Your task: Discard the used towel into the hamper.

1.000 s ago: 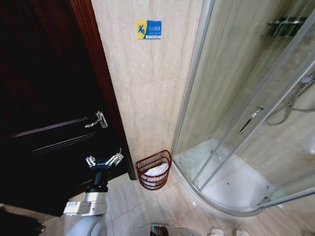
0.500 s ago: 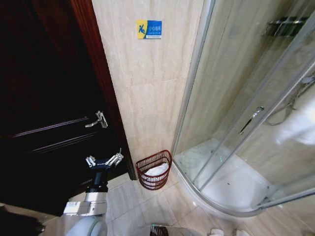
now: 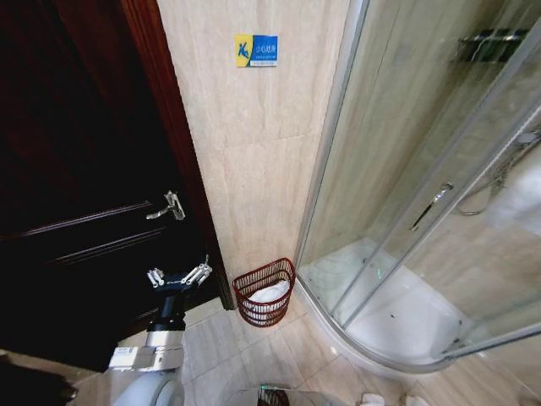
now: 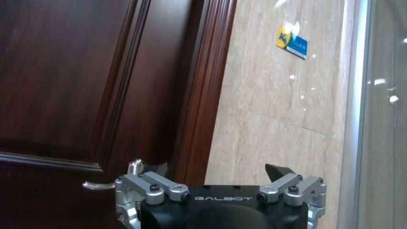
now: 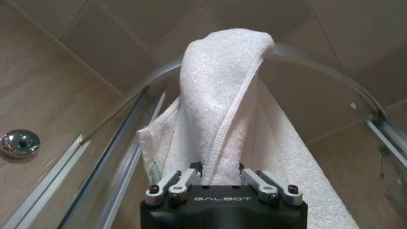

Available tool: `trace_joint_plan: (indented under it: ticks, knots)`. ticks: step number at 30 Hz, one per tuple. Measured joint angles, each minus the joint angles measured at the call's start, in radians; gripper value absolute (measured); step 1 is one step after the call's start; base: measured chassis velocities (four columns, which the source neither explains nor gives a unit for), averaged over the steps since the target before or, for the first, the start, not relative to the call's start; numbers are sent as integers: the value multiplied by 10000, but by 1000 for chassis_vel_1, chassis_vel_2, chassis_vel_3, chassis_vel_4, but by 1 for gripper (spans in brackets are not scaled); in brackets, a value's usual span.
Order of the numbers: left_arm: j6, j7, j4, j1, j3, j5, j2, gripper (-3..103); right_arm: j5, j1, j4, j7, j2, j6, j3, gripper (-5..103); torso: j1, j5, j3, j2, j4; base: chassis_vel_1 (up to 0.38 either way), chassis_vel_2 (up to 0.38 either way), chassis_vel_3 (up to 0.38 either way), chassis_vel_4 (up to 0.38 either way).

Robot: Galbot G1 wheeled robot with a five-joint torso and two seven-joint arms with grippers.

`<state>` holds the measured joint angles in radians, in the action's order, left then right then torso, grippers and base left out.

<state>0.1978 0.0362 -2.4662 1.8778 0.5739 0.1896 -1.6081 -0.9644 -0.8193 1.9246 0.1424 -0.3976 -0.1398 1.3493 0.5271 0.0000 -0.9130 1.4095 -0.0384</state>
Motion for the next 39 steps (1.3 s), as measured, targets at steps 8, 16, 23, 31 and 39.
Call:
trace_joint_plan:
  ticks: [8, 16, 23, 31, 39]
  knots:
    - [0, 0, 0, 0, 0, 0, 0, 100, 27, -64, 8, -105, -27, 94, 16, 9, 0, 0, 0, 0, 0, 0, 0, 0, 0]
    - [-1, 0, 0, 0, 0, 0, 1, 100, -5, -1071, 282, -165, -68, 245, 867, 8, 0, -1, 0, 0, -1, 0, 0, 0, 0]
    - [0, 0, 0, 0, 0, 0, 0, 100, -99, -2844, 869, -328, -455, 726, 2564, 8, 0, -3, 0, 3, -1, 0, 0, 0, 0]
    - [0, 0, -1, -1, 0, 0, 0, 100, -363, -4273, 1845, -366, -1675, 868, 3773, 8, 0, -3, 1, 3, -1, 0, 0, 0, 0]
    - [0, 0, -1, 0, 0, 0, 2, 100, -46, -5449, 2592, -830, -3172, 1866, 3808, 8, 0, 2, 0, 3, 1, 0, 0, 0, 0]
